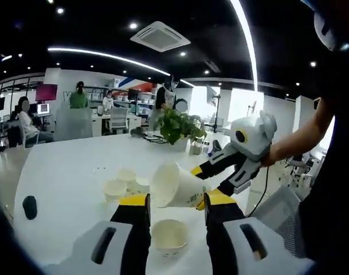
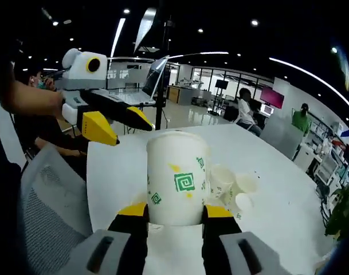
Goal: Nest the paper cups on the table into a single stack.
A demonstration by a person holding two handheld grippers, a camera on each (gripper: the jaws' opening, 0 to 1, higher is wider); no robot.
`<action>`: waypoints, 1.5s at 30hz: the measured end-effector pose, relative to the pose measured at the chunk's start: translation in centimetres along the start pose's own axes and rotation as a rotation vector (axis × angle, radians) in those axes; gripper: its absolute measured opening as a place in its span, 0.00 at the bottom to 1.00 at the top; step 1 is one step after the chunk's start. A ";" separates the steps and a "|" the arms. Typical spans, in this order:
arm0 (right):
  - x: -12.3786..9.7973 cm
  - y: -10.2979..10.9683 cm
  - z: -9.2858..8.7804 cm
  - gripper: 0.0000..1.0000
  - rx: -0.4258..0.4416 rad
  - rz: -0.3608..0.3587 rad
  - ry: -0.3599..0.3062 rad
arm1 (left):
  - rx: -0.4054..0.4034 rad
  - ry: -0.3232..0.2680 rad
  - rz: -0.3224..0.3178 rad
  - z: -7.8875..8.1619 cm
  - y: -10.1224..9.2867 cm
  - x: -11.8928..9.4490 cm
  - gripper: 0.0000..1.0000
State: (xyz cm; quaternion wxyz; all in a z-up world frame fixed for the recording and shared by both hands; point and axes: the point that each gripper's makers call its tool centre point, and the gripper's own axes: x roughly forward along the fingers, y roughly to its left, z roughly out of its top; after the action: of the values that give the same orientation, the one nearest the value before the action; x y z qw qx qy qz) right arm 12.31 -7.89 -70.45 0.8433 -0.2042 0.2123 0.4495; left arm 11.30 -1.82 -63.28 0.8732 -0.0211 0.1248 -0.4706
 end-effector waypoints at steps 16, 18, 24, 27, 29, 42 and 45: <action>-0.7 2.9 2.1 0.34 -0.157 0.082 -0.076 | 0.055 0.112 -0.196 0.0 -3.1 0.2 0.14; -0.7 3.1 2.2 0.34 -0.183 0.084 -0.078 | 0.052 0.114 -0.205 0.0 -3.2 0.2 0.13; -0.8 3.3 2.5 0.35 -0.217 0.091 -0.096 | 0.008 0.122 -0.249 0.1 -4.0 0.0 0.02; -0.8 3.3 2.5 0.35 -0.237 0.090 -0.101 | 0.006 0.124 -0.249 0.0 -3.9 0.0 0.02; -0.8 3.3 2.4 0.35 -0.256 0.090 -0.106 | -0.006 0.127 -0.260 -0.1 -4.0 -0.1 0.01; -0.9 3.8 2.0 0.36 -0.268 0.089 -0.097 | -0.056 0.150 -0.295 -0.5 -4.8 -0.2 0.00; -0.9 3.7 1.9 0.44 -0.247 0.087 -0.095 | -0.053 0.155 -0.297 -0.6 -4.9 -0.2 0.00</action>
State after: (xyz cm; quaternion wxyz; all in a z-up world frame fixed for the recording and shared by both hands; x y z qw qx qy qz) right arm 9.08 -5.58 -68.90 0.8005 -0.2756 0.1237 0.5176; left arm 7.09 -4.36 -63.04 0.7810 -0.0257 0.1997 -0.5911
